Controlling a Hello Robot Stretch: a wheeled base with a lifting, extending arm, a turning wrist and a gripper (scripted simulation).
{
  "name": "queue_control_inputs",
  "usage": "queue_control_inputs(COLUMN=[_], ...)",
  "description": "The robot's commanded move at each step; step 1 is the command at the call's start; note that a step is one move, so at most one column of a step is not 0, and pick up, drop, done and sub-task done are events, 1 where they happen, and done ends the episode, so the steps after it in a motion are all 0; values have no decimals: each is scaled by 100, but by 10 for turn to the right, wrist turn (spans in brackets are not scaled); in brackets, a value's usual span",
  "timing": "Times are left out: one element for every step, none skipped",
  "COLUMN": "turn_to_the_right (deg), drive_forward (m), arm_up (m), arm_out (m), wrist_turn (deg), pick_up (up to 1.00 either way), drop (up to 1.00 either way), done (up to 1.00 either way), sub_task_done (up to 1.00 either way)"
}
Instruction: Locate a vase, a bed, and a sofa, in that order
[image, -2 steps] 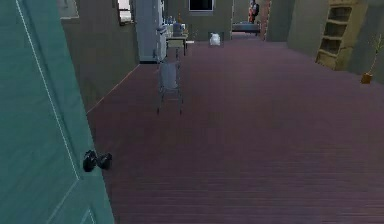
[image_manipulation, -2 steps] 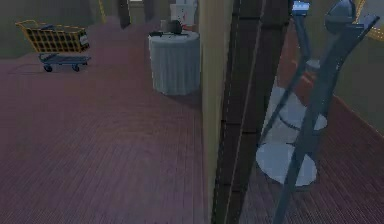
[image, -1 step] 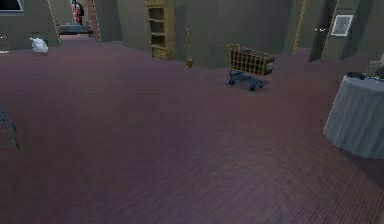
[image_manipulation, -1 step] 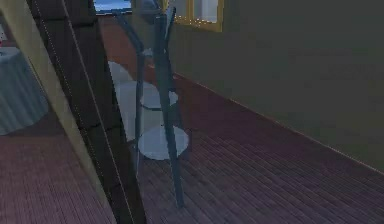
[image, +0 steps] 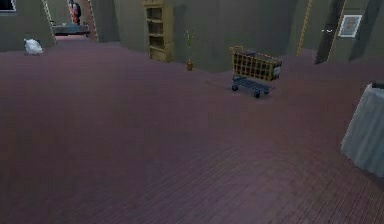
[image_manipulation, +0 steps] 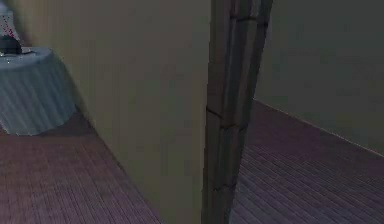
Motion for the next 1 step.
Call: queue_control_inputs(turn_to_the_right=[270], drive_forward=[0], arm_up=[0], arm_out=[0], wrist_turn=[0], pick_up=[0], drop=[0], done=[0], sub_task_done=[0])
